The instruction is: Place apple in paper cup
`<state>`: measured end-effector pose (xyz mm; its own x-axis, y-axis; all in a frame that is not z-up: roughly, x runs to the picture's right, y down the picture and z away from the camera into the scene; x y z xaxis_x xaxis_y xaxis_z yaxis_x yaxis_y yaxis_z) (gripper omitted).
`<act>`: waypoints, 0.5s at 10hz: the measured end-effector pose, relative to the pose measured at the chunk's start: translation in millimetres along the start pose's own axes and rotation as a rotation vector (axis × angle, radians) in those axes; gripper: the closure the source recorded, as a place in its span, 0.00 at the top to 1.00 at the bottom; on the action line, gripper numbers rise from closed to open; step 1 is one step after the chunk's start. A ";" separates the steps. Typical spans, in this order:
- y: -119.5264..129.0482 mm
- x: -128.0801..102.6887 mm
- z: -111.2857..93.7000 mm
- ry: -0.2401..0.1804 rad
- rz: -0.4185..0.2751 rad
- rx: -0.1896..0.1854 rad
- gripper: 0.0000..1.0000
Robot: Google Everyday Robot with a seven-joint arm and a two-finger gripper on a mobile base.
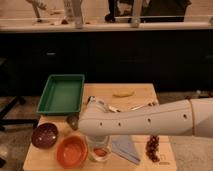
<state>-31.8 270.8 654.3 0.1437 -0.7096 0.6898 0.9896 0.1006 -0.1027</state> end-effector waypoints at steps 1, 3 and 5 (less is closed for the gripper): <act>0.0 0.0 0.0 0.000 0.000 0.000 0.04; 0.1 0.0 0.0 0.000 0.000 0.000 0.02; 0.1 0.0 0.0 0.000 0.000 0.000 0.19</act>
<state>-31.7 270.8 654.3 0.1440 -0.7095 0.6898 0.9896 0.1008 -0.1030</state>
